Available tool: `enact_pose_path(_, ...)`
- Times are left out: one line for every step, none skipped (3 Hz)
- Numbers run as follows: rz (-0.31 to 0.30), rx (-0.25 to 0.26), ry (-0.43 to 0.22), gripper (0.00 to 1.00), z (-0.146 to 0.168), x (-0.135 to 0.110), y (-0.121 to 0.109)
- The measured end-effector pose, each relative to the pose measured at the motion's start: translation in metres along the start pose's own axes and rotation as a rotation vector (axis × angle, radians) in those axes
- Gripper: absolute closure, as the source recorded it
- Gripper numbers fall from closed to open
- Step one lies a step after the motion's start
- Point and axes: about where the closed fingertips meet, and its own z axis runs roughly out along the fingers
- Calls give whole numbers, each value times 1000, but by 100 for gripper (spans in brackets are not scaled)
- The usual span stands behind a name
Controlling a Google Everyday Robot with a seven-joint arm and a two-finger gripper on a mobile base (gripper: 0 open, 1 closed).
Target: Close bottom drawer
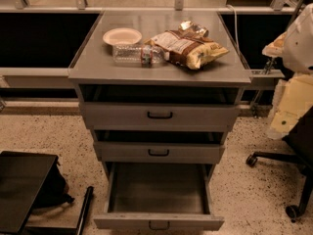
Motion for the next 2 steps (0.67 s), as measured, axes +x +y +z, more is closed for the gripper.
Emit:
enact_pose_path(10,4,-8,0,1,5,2)
enact_pose_path(128,-21,17,0,23,52,21)
